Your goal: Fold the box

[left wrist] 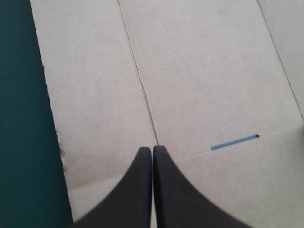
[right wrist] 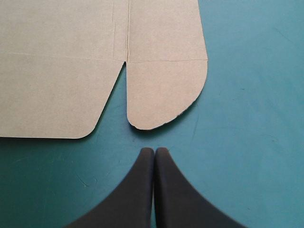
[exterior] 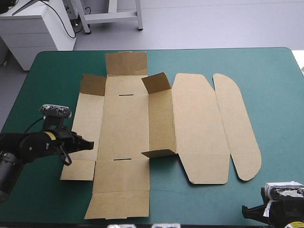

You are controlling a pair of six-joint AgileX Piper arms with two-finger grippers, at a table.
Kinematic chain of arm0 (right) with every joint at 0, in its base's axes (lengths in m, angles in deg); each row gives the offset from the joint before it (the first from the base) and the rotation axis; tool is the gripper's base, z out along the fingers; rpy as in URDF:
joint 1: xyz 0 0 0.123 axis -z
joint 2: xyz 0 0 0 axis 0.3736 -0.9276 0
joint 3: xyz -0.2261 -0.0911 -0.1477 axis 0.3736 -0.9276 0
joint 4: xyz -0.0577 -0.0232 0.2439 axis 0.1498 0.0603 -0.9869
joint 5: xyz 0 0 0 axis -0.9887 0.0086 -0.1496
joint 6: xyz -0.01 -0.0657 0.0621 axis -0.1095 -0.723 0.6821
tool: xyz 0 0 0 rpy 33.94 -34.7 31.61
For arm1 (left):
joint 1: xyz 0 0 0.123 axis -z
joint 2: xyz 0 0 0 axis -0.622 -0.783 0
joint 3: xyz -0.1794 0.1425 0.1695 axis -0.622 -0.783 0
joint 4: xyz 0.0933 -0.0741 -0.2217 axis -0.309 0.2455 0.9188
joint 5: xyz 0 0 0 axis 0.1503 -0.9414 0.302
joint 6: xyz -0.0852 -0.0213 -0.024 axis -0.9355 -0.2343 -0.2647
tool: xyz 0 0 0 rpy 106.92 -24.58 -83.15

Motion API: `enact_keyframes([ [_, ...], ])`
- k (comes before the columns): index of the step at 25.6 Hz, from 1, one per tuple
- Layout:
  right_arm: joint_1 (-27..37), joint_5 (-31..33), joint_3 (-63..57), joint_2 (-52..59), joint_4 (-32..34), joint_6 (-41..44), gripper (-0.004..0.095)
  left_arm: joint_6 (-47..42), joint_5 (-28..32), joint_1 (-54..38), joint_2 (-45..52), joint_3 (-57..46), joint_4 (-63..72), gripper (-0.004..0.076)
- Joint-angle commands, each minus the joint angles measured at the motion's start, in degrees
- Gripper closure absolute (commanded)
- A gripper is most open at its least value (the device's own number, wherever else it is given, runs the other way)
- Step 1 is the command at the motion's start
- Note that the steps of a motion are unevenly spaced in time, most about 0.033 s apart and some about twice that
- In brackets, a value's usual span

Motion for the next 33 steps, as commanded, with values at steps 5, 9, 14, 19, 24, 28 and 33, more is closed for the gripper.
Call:
enact_keyframes([
  [5,-0.2,-3.5,1.2,-0.9,-0.3,-0.4,0.0928,13.7,1.4,-16.6,-11.6,6.6,15.6,0.0732],
  [9,-0.2,-3.5,1.2,-0.9,-0.3,-0.4,0.0928,26.4,-7.4,-30.6,-17.4,6.6,30.3,0.0732],
  [14,-0.2,-3.6,1.2,-0.9,-0.3,-0.4,0.0927,30.3,-11.0,-40.4,-22.7,6.6,33.3,0.0732],
  [19,-0.2,-3.7,1.2,-0.9,-0.2,-0.4,0.0928,31.6,-12.2,-40.9,-25.0,6.5,32.8,0.0732],
  [24,-0.2,-3.7,1.2,-0.9,-0.1,-0.4,0.0928,31.7,-12.4,-40.9,-26.4,6.5,31.3,0.0661],
  [28,-0.2,-3.9,1.2,-0.9,-0.1,-0.4,0.0928,31.7,-12.6,-40.9,-27.8,6.5,32.0,0.0433],
  [33,-0.2,-3.9,1.2,-0.9,-0.1,-0.4,0.0928,31.7,-13.8,-40.9,-30.5,6.5,33.9,0.0220],
])
